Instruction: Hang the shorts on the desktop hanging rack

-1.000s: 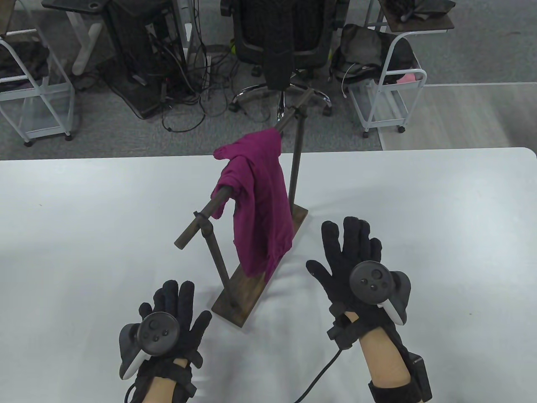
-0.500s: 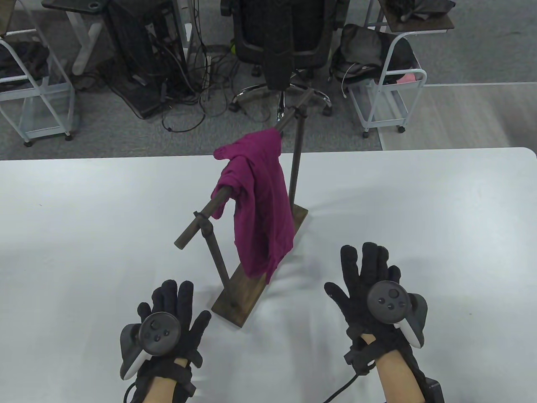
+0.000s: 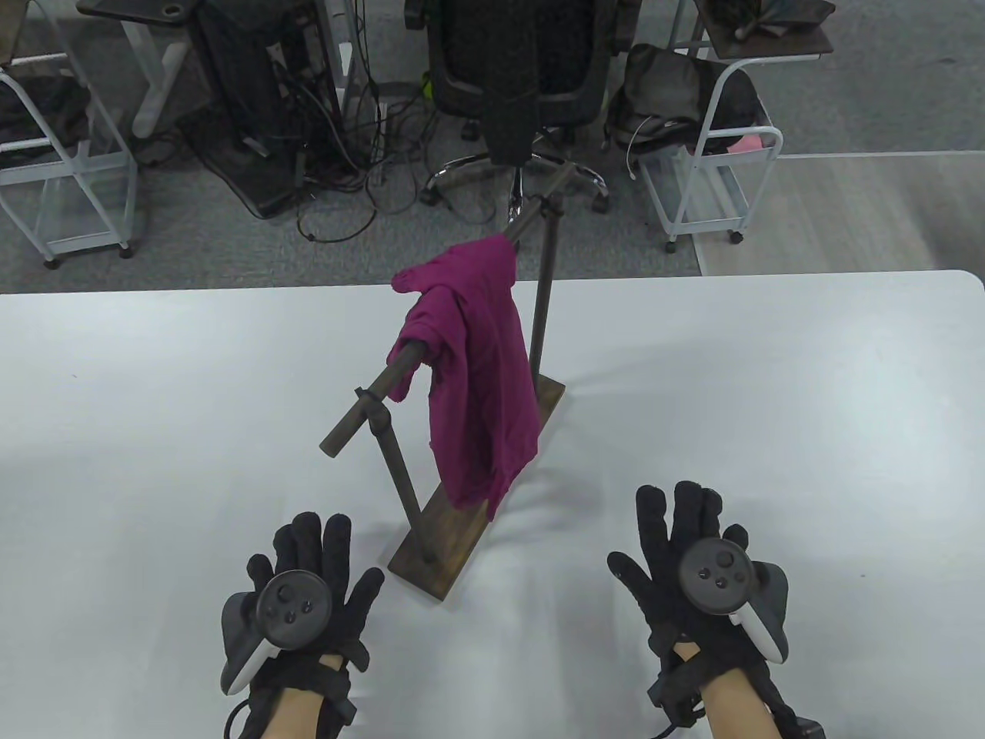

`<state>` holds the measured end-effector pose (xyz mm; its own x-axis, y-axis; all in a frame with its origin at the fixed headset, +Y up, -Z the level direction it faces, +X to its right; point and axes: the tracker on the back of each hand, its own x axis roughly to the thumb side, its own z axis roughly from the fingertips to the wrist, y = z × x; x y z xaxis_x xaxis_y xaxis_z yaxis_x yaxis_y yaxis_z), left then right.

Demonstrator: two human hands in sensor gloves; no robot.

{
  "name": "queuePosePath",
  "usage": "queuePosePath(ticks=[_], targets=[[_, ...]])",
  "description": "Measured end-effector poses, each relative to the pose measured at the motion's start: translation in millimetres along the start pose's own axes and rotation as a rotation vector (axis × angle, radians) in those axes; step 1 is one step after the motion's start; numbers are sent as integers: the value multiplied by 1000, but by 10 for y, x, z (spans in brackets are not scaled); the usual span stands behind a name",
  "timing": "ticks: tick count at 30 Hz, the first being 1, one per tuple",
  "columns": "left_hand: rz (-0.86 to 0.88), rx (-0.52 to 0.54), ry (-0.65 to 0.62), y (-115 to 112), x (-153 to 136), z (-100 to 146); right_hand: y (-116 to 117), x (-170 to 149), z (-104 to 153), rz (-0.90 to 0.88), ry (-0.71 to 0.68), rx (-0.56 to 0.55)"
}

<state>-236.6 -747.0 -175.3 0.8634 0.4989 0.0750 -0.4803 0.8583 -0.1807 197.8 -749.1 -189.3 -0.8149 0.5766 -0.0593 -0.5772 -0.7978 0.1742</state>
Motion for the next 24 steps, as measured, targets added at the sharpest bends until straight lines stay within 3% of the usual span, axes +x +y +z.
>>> queuePosePath(ticks=[13, 24], targets=[[6, -2, 20, 4, -15, -5, 167, 66, 29, 175, 107, 91], [23, -6, 23, 12, -14, 6, 171, 38, 21, 174, 140, 101]])
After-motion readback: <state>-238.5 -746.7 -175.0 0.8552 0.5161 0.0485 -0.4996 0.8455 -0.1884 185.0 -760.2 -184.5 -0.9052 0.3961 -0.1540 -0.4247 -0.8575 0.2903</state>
